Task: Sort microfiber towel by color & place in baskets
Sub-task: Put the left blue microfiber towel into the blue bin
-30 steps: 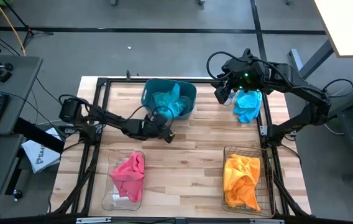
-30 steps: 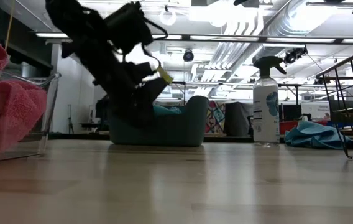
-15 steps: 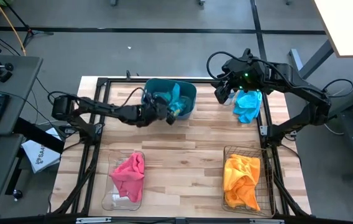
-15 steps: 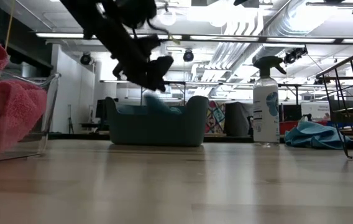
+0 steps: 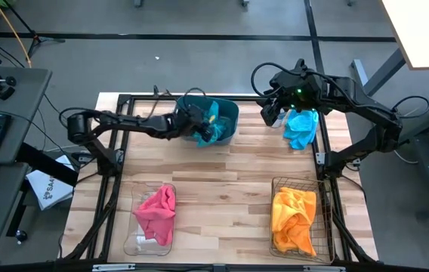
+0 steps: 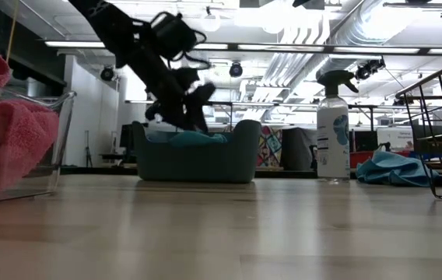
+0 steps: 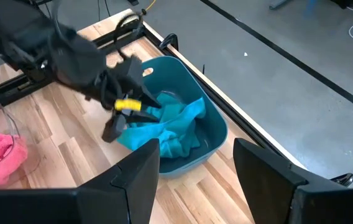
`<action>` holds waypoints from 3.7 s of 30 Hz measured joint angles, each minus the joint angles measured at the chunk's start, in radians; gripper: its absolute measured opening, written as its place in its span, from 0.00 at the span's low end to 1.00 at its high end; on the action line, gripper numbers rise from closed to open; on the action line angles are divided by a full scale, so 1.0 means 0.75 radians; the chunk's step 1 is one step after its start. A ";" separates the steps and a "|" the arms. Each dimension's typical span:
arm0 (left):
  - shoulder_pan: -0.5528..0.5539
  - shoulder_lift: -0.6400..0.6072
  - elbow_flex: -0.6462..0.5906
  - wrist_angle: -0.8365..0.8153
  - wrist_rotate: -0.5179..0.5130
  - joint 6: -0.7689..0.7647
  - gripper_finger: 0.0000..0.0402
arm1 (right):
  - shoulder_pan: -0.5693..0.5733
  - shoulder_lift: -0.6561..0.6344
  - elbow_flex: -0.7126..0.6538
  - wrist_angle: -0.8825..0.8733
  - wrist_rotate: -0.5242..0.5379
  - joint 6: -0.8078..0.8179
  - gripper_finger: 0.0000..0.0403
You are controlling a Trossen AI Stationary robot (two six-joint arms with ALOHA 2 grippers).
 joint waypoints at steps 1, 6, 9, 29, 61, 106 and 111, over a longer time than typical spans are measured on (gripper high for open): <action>0.010 -0.023 0.005 0.001 0.047 0.001 0.38 | 0.000 0.000 0.000 0.000 0.000 0.000 0.50; 0.093 -0.090 0.084 -0.056 0.412 -0.030 0.38 | 0.000 0.000 0.000 0.000 0.000 0.000 0.50; 0.158 -0.040 0.206 -0.293 0.724 -0.142 0.37 | 0.000 0.000 0.000 0.000 0.000 -0.001 0.50; 0.161 0.236 0.425 -0.669 0.967 -0.127 0.19 | 0.000 0.000 0.000 0.000 0.001 0.001 0.50; 0.218 0.076 0.425 -0.508 0.648 0.046 0.00 | 0.000 0.000 0.000 -0.001 0.001 0.005 0.50; 0.167 0.303 0.308 -0.638 0.238 0.175 0.10 | -0.113 -0.359 -1.363 -0.069 0.011 0.868 0.50; 0.167 0.302 0.309 -0.656 0.250 0.149 0.15 | -0.199 -0.333 -1.522 0.106 -0.003 0.814 0.50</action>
